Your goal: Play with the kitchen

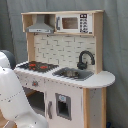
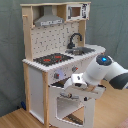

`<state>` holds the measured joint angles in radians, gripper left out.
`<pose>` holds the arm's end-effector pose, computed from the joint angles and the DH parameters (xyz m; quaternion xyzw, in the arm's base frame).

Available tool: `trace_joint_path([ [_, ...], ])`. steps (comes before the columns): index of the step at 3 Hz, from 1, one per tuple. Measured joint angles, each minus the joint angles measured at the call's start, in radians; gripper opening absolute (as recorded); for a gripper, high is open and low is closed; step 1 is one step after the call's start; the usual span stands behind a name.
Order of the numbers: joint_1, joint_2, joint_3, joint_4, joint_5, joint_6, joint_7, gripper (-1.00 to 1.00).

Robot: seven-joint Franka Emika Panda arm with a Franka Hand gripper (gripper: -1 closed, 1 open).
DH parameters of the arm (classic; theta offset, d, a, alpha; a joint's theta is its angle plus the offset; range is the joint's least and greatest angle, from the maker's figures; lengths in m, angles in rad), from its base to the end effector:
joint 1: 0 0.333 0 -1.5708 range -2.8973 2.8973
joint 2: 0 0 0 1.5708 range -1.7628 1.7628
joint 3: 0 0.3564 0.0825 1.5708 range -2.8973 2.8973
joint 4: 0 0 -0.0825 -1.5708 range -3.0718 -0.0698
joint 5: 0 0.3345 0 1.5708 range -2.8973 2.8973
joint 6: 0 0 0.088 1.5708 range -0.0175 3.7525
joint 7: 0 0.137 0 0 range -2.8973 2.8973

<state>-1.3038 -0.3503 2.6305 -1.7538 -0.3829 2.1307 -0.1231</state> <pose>0.1420 0.6038 0.4390 0.6471 0.7210 0.1630 0.1868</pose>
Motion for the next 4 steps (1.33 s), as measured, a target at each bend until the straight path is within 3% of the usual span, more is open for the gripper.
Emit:
trace_joint_path([
  [4,0.044,-0.1,-0.003,-0.023,-0.272,0.113,0.295,1.0],
])
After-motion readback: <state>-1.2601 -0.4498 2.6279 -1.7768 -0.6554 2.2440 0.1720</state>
